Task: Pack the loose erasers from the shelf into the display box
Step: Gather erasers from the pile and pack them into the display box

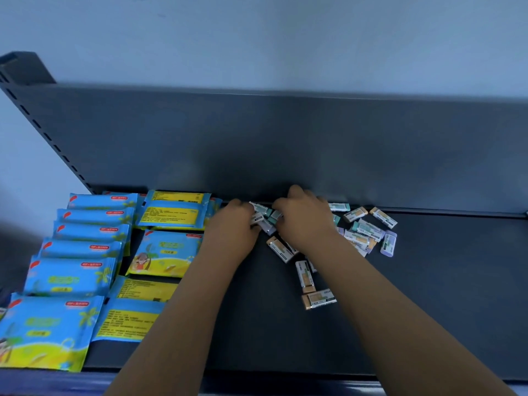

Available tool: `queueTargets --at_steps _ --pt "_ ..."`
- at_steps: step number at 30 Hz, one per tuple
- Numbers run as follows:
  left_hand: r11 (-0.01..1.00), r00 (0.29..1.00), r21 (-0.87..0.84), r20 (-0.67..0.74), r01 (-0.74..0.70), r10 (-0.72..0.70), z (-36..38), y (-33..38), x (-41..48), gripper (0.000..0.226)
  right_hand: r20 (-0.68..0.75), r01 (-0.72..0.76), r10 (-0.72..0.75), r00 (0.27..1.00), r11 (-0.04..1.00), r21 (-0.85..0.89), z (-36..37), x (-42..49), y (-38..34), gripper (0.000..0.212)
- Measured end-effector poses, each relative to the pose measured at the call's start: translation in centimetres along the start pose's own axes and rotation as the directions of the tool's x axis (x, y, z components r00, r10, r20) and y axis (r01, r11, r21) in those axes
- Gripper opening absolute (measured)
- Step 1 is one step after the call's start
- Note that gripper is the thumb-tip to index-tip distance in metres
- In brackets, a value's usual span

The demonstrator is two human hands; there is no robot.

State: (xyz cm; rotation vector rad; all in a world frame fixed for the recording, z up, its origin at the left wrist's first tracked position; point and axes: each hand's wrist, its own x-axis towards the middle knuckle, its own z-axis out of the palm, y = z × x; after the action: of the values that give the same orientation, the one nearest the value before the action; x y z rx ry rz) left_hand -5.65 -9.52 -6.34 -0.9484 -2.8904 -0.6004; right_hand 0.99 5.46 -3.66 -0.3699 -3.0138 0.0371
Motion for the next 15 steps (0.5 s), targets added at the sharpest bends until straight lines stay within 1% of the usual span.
queueTargets --at_steps 6,9,11,13,15 --pt "0.999 1.0 -0.042 -0.026 -0.007 0.005 0.3 -0.3 -0.1 0.019 0.019 -0.004 0.005 1.0 0.999 -0.042 0.2 0.4 0.0 0.033" --pt "0.999 0.999 -0.047 -0.04 -0.018 0.017 0.2 -0.3 -0.2 0.015 0.009 0.015 -0.014 1.0 0.999 -0.045 0.3 0.6 0.3 0.031" --pt "0.998 0.999 -0.058 -0.045 -0.022 0.019 0.1 -0.3 -0.3 0.012 0.032 0.025 -0.024 0.999 0.999 -0.035 0.4 0.7 0.6 0.028" --pt "0.997 0.999 -0.071 -0.051 -0.005 0.002 -0.1 -0.4 -0.4 0.01 0.051 0.045 -0.043 0.998 0.998 -0.033 0.6 0.8 0.8 0.026" --pt "0.996 0.998 -0.09 -0.057 0.016 -0.022 -0.2 -0.4 -0.5 0.011 0.033 0.071 -0.07 0.997 0.997 -0.029 0.8 0.8 1.0 0.023"
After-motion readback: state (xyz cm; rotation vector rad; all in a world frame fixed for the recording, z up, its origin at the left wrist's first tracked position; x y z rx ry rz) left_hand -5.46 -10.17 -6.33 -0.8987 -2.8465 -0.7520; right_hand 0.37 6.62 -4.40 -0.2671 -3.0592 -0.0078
